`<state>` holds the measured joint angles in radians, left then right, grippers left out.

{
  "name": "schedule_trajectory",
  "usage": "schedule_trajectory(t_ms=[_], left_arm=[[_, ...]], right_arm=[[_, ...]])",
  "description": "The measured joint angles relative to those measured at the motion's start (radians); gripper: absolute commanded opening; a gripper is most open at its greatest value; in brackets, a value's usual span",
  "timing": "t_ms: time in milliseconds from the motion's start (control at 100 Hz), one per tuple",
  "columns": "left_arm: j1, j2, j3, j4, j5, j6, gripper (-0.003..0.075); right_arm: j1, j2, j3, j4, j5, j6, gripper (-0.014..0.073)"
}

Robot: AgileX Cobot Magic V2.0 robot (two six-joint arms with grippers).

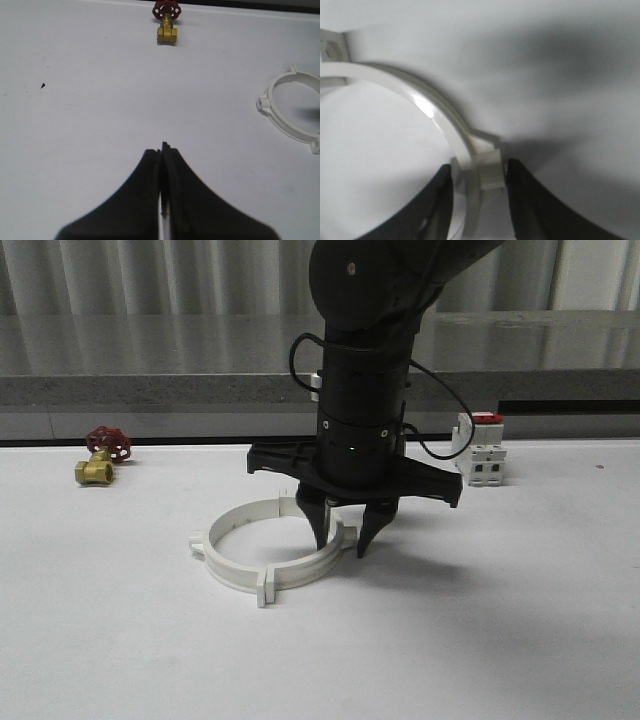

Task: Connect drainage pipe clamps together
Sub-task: 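Press the held half against the placed half, closing the ring, then open the right gripper and lift it away from the ring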

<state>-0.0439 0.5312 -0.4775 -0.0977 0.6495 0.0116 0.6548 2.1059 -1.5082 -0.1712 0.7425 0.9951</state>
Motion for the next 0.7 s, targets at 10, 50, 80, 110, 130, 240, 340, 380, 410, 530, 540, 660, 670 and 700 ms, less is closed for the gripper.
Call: schedule_trajectory(t_ms=[10,50,80,110,130,240,340,380,410,530,540,660,670,700], left_arm=[[0.000,0.000,0.000,0.000,0.000,0.000,-0.0021],[0.000,0.000,0.000,0.000,0.000,0.000,-0.0021],[0.000,0.000,0.000,0.000,0.000,0.000,-0.0021],[0.000,0.000,0.000,0.000,0.000,0.000,-0.0021],[0.000,0.000,0.000,0.000,0.000,0.000,-0.0021],[0.000,0.000,0.000,0.000,0.000,0.000,-0.0021],[0.000,0.000,0.000,0.000,0.000,0.000,-0.0021],[0.000,0.000,0.000,0.000,0.000,0.000,-0.0021],[0.000,0.000,0.000,0.000,0.000,0.000,-0.0021],[0.000,0.000,0.000,0.000,0.000,0.000,-0.0021],[0.000,0.000,0.000,0.000,0.000,0.000,-0.0021],[0.000,0.000,0.000,0.000,0.000,0.000,-0.0021],[0.000,0.000,0.000,0.000,0.000,0.000,-0.0021],[0.000,0.000,0.000,0.000,0.000,0.000,-0.0021]], right_arm=[[0.000,0.000,0.000,0.003,0.000,0.000,0.0400],[0.001,0.000,0.000,0.004,-0.002,0.000,0.0419],[0.001,0.000,0.000,0.005,-0.002,0.000,0.0426],[0.002,0.000,0.000,0.005,-0.002,0.000,0.0425],[0.004,0.000,-0.002,0.005,-0.002,0.000,0.0425],[0.004,0.000,-0.002,0.005,0.015,0.000,0.0425],[0.004,0.000,-0.006,0.005,0.042,-0.003,0.0425],[0.004,0.001,-0.014,0.007,0.059,-0.016,0.0425],[0.004,0.005,-0.022,0.007,0.074,-0.030,0.0425],[0.004,0.021,-0.076,0.013,0.142,-0.092,0.0425],[0.004,0.021,-0.080,0.013,0.149,-0.095,0.0425],[0.004,0.019,-0.151,0.013,0.196,-0.167,0.0425],[0.004,0.018,-0.157,0.013,0.196,-0.172,0.0425],[0.004,0.012,-0.167,0.013,0.205,-0.191,0.0425]])
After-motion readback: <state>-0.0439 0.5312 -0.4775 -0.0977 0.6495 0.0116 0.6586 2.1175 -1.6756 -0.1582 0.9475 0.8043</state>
